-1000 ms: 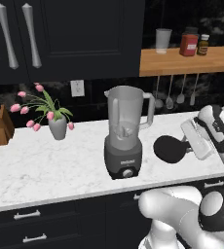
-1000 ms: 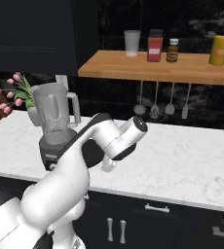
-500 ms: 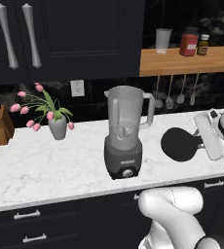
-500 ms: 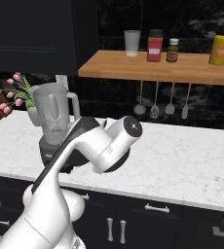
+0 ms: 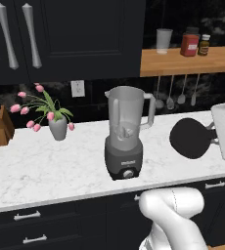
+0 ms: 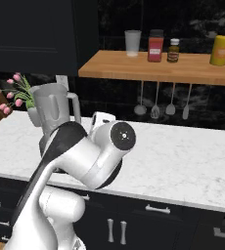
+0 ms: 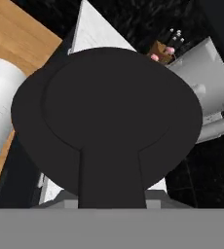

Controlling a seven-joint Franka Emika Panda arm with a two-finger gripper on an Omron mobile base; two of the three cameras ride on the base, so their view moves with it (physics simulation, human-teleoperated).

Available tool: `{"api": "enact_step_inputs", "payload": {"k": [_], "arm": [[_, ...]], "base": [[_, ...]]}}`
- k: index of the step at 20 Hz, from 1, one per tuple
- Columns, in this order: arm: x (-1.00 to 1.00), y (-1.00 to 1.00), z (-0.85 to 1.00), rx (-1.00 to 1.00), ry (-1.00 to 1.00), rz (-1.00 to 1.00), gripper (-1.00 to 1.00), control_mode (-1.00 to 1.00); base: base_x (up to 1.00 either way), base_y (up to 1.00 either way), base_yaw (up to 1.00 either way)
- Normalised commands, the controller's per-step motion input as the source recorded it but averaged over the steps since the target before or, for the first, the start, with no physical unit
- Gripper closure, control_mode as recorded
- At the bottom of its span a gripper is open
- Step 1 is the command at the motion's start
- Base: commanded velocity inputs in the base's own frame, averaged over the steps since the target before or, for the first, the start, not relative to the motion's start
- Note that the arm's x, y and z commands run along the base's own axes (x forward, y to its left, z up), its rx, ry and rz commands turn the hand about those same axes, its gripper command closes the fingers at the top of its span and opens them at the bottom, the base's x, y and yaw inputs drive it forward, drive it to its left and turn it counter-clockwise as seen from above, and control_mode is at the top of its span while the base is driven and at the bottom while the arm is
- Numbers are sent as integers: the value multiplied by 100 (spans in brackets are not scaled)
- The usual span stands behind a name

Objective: Close the lid blender by securely placing the lid on top.

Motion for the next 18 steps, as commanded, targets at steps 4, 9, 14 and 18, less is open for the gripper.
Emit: {"api": "enact_step_inputs", "payload": {"k": [4,9,14,18], "arm": [[-19,16,79,0,-14,0,100,-100],[0,25,89,0,-5,0,100,-100],[4,42,63,0,0,0,100,-100],[14,53,39,0,0,0,100,-100]], "base": [[0,0,0],[0,0,0],[0,0,0],[0,0,0]]}}
